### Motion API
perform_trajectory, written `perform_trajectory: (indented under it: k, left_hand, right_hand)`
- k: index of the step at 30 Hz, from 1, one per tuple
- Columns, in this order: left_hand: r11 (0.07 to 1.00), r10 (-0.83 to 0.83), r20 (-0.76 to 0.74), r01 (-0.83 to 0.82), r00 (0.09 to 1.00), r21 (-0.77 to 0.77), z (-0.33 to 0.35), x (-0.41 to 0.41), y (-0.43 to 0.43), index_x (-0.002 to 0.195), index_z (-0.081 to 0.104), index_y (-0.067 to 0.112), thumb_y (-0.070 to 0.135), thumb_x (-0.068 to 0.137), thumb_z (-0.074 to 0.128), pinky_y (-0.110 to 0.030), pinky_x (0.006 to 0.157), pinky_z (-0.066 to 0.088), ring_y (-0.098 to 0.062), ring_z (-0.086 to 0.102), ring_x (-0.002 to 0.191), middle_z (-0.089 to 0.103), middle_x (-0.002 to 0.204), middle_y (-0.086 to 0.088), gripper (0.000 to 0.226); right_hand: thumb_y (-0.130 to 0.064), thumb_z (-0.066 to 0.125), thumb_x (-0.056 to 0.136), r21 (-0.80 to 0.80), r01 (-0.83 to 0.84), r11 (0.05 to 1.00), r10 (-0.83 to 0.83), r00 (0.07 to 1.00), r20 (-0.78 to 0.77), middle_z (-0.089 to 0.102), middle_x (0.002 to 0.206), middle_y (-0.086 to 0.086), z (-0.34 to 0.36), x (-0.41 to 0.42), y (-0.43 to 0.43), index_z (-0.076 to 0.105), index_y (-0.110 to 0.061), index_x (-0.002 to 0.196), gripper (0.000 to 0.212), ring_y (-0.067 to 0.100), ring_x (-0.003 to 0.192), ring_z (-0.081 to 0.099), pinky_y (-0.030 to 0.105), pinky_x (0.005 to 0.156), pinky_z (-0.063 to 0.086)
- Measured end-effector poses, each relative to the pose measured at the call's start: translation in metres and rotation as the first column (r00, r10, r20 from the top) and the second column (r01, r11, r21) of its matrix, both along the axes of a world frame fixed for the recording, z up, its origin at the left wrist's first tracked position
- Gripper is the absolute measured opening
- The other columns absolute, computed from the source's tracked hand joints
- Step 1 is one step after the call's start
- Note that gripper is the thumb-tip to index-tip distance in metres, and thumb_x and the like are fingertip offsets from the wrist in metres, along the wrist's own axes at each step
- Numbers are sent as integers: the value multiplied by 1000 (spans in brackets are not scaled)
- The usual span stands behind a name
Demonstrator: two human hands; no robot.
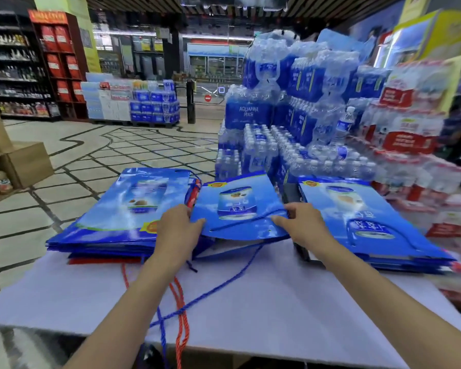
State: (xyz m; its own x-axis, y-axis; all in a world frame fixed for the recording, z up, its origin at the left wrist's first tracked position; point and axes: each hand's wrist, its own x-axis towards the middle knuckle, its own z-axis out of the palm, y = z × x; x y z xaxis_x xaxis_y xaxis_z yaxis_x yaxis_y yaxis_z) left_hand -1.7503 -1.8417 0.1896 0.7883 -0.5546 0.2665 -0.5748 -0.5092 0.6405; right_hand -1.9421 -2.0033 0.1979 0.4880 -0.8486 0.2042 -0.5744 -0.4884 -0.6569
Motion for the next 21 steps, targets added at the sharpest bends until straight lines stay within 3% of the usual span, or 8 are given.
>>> perform_trajectory:
  k: [2,5,10,13,15,16,19,21]
  left_hand:
    - [992,-57,95,45,994,117,-11,-19,-11,94,55,5,28,90,65,-34,71,38,-29,55,92,60,104,-14,25]
    - [966,-85,209,29,974,258,-22,-35,-17,100,52,9,30,95,57,-35,75,41,-31,58,101,53,112,-12,22]
    - [872,-152,485,-114,861,476,-39,-38,-14,114,56,19,32,99,46,-34,83,42,-24,61,99,54,115,-3,22]
    - [848,-188,522,-130,832,513,-43,-40,-11,97,65,22,29,89,61,-39,83,39,-28,56,98,63,99,-1,11]
    - [886,-275,536,-7,798,464,-45,-37,-19,79,67,16,16,68,81,-40,69,45,-32,58,82,65,80,-6,18]
    - [899,-338,494,120,801,421,-47,-36,-24,84,69,13,10,69,79,-41,69,48,-33,59,84,66,85,-9,19]
    - [830,-526,100,483,845,281,-48,-42,-40,131,55,20,11,94,47,-35,99,43,-24,51,120,57,130,-4,38]
    - [761,-631,106,587,768,278,-49,-43,-54,141,43,25,21,97,48,-33,103,39,-19,46,126,50,138,1,44]
  right_hand:
    - [-35,65,90,-50,7,999,-16,984,-175,49,66,-2,-11,-14,-3,48,-20,65,34,22,73,48,28,53,33]
    - [-43,61,92,-70,-26,997,2,946,-326,54,76,5,-25,-23,-6,52,-12,76,36,25,78,51,32,56,34]
    - [-39,53,95,-249,-182,951,18,838,-545,46,79,3,-36,-21,1,57,-15,74,32,31,85,56,31,65,34]
    - [-36,52,98,-323,-251,913,13,807,-590,52,98,6,-36,-19,5,66,-12,90,29,30,95,58,29,67,35]
    - [-35,50,99,-346,-286,893,10,783,-622,56,98,5,-35,-18,6,66,-12,94,28,27,100,55,29,67,34]
    - [-35,48,100,-353,-304,885,13,773,-634,58,95,5,-34,-18,5,65,-12,93,29,26,101,54,29,67,33]
    - [-39,43,101,-369,-334,867,17,760,-649,57,79,2,-31,-16,1,61,-15,80,37,26,90,51,32,70,30]
    - [-41,42,101,-339,-310,888,28,773,-633,45,66,0,-28,-12,-5,46,-18,66,42,27,81,47,34,68,30]
